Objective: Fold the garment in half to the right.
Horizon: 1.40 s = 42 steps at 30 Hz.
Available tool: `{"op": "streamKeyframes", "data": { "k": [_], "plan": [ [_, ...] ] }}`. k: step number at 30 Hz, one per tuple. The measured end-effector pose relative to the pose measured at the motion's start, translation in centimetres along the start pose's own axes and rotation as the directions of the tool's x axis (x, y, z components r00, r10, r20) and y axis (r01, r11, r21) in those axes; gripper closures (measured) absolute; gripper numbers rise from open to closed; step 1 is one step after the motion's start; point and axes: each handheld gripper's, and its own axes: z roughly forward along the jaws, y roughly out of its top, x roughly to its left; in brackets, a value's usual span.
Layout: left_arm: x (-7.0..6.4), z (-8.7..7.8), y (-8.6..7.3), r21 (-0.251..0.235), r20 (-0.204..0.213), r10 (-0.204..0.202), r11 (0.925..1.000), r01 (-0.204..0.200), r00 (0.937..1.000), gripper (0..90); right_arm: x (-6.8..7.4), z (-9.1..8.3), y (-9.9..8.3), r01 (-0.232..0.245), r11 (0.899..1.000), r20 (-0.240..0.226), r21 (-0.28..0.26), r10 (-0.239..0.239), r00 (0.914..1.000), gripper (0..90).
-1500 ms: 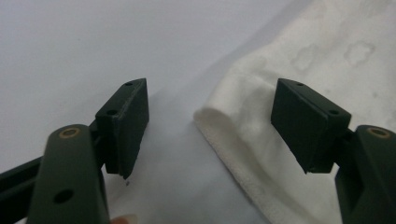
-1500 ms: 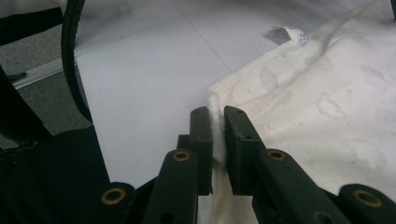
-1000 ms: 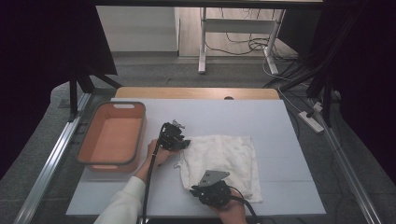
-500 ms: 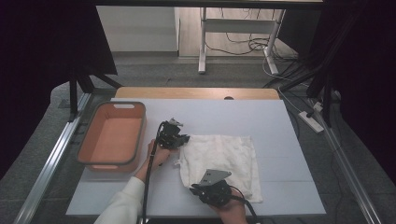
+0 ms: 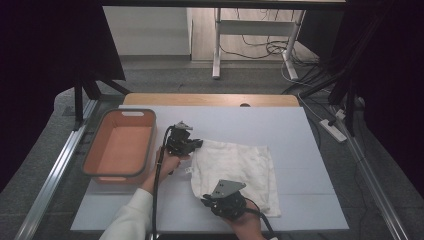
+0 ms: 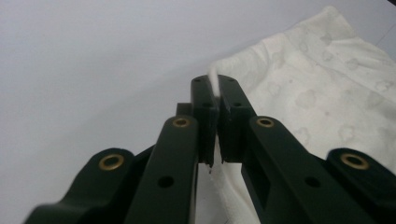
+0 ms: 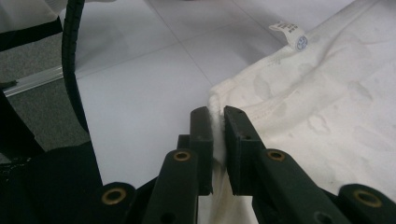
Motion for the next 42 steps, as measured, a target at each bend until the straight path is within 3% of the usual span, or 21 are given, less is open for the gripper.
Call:
{"op": "streamKeyframes", "data": {
  "k": [19, 42],
  "plan": [
    [0.2, -0.5, 0.2, -0.042, -0.008, -0.033, 0.9986, 0.032, 0.9994, 85.4, -0.1, 0.5, 1.3, 0.012, 1.000, -0.004, -0.010, -0.012, 0.9999, 82.0],
    [0.3, -1.3, 0.5, -0.071, -0.008, -0.040, 0.9967, 0.039, 0.9992, 85.4, 0.0, 1.0, 2.5, 0.021, 0.999, -0.011, -0.034, -0.021, 0.9997, 82.0]
  ]
}}
